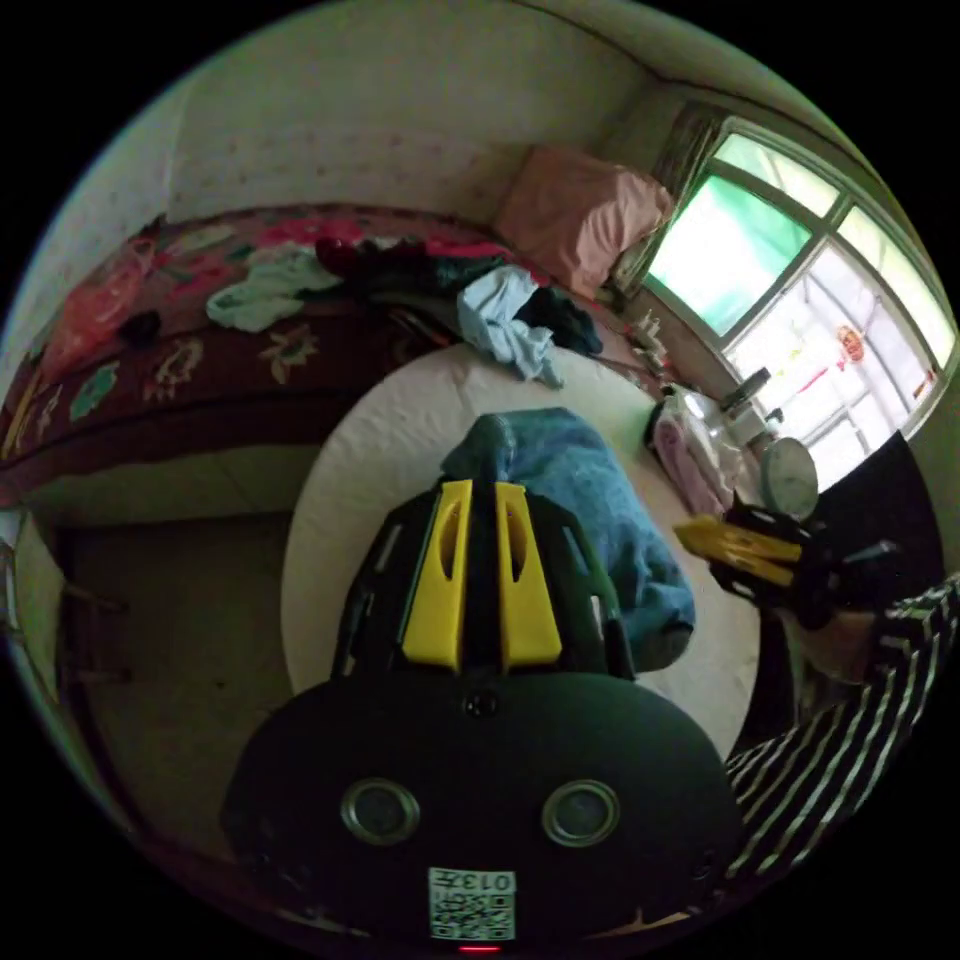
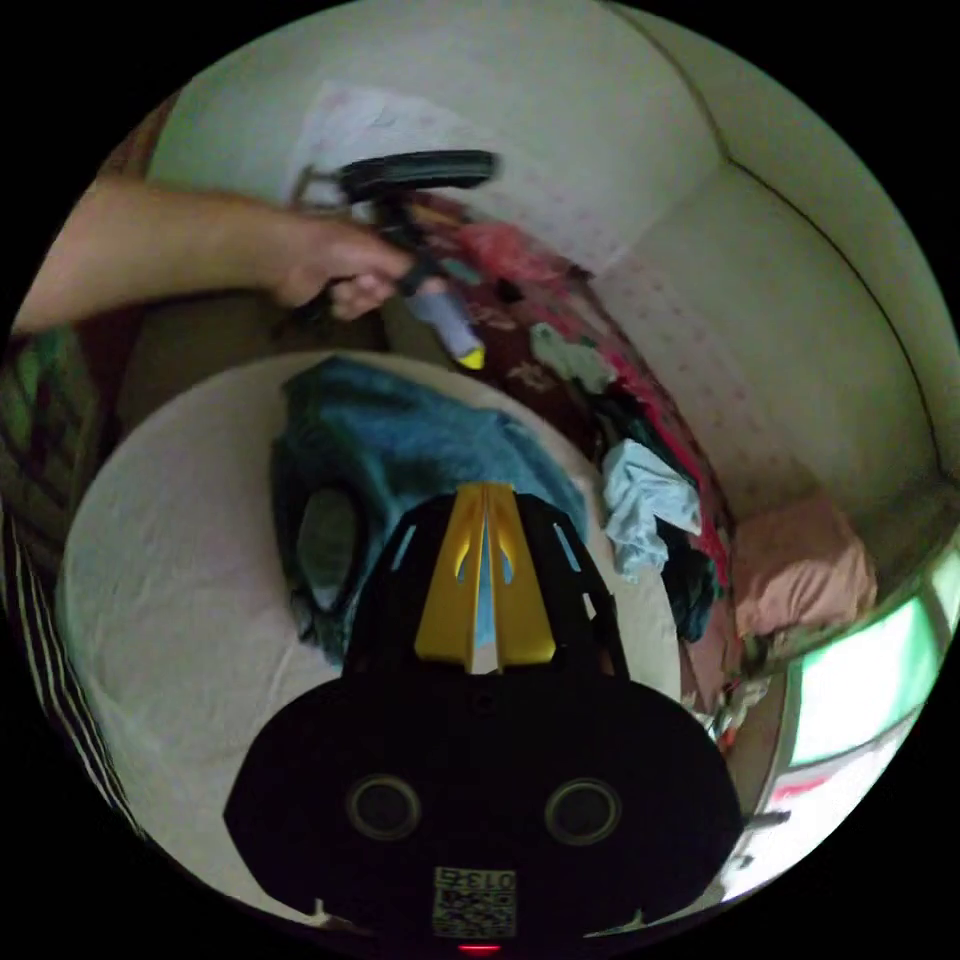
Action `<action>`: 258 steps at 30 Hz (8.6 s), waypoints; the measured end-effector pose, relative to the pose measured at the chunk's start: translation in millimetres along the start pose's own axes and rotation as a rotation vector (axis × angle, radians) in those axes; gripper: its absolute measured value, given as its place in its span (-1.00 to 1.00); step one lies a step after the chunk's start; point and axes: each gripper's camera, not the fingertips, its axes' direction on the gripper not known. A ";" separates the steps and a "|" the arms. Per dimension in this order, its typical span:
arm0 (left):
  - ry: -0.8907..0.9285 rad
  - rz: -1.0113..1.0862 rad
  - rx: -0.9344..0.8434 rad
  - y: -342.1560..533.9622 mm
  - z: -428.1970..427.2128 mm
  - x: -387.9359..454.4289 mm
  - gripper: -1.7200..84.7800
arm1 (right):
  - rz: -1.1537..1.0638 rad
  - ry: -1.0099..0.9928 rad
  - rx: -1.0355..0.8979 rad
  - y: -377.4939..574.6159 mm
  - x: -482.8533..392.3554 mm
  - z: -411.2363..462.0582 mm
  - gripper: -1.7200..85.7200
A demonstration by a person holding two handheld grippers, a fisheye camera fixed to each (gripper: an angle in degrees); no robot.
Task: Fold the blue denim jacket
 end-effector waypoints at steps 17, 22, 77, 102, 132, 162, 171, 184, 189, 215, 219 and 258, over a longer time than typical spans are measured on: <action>-0.227 0.079 -0.175 35.1 5.5 118.0 -0.92 | 0.028 -0.117 -0.173 22.8 6.7 50.3 -0.97; -0.322 0.231 -0.171 42.5 4.7 169.1 -0.88 | 0.207 -0.103 -0.159 81.7 18.4 33.7 -0.97; 0.354 0.279 -0.353 -335.5 360.3 516.9 -0.58 | 1.457 -0.128 -0.186 729.1 445.5 101.1 -0.51; 0.249 0.055 0.015 -363.9 373.2 518.8 -0.77 | 0.549 0.135 -0.404 633.7 603.6 215.8 -0.79; 0.308 0.097 -0.182 -380.1 420.0 516.6 -0.69 | 1.416 -0.329 -0.229 778.0 618.0 203.4 -0.73; 0.306 0.017 -0.073 -299.7 402.4 490.6 -0.72 | 0.817 0.125 -0.267 596.7 602.3 182.8 -0.82; 0.250 0.046 -0.072 -278.0 399.6 480.6 -0.70 | 0.819 0.140 -0.503 568.7 601.4 223.5 -0.79; -0.307 0.127 0.268 -139.4 83.8 341.5 -0.65 | 0.564 -0.229 -0.016 413.3 451.5 156.7 -0.65; -0.280 -0.042 -0.019 -103.9 49.6 198.8 -0.56 | 0.644 -0.575 -0.055 341.3 389.7 201.5 -0.53; 0.232 -0.023 -0.334 -115.9 142.6 -26.2 -0.54 | 1.183 -0.701 -0.237 284.8 301.4 231.8 -0.56; 0.280 -0.084 -0.326 -119.8 145.9 -31.7 -0.72 | 1.154 -0.655 -0.239 274.9 293.2 220.1 -0.66; 0.609 0.450 -0.012 -424.1 114.2 138.7 -0.80 | 1.188 0.089 0.121 290.2 354.3 -35.6 -0.72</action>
